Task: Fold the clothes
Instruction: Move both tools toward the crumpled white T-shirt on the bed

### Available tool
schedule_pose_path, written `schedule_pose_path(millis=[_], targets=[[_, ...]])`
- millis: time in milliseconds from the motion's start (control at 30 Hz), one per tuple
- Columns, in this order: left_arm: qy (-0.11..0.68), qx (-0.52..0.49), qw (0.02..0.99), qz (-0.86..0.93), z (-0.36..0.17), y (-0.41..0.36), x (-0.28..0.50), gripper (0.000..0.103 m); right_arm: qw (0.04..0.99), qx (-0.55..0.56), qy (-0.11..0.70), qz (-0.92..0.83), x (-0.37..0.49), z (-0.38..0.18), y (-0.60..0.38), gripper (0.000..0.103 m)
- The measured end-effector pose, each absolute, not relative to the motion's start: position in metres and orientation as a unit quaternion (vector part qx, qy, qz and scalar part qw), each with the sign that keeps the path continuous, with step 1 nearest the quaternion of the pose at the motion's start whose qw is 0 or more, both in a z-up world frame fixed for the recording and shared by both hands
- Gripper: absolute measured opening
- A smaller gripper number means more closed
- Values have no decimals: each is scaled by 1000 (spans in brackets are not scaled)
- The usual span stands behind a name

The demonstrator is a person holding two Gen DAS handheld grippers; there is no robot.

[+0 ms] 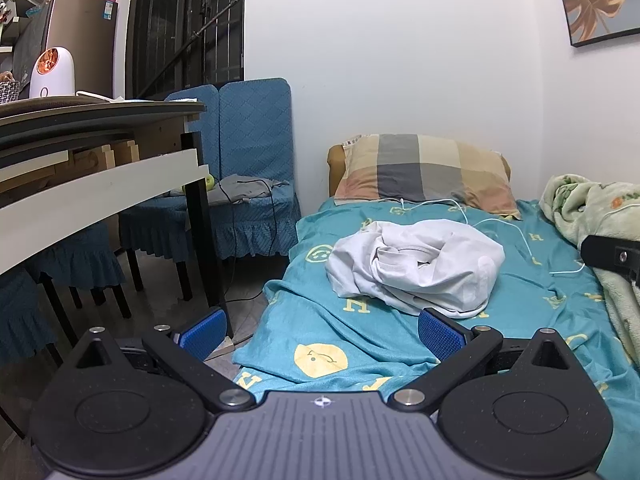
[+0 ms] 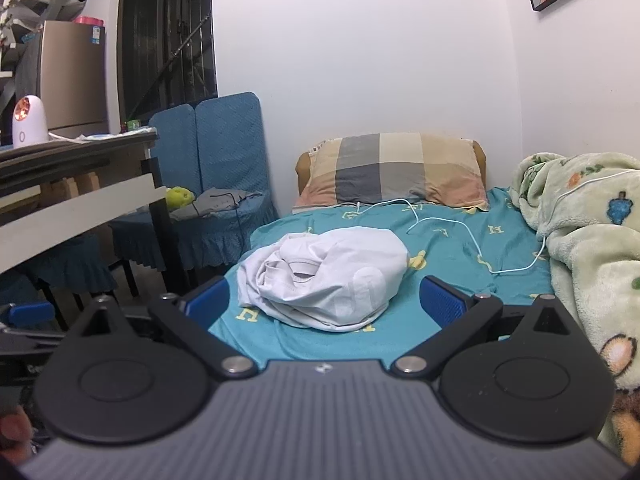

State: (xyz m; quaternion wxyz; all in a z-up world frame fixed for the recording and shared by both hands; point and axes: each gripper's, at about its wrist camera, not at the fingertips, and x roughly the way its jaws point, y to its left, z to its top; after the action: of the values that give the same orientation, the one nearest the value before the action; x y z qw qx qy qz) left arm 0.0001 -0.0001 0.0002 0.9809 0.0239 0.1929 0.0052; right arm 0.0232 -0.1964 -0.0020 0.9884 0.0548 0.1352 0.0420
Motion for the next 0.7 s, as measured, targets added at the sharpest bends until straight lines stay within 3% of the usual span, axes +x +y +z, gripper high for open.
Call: schedule_pose_path(millis=[700], targets=[[213,9,977,8,-23,2,28,103,990,61,122,40,32,-2,-194,103]])
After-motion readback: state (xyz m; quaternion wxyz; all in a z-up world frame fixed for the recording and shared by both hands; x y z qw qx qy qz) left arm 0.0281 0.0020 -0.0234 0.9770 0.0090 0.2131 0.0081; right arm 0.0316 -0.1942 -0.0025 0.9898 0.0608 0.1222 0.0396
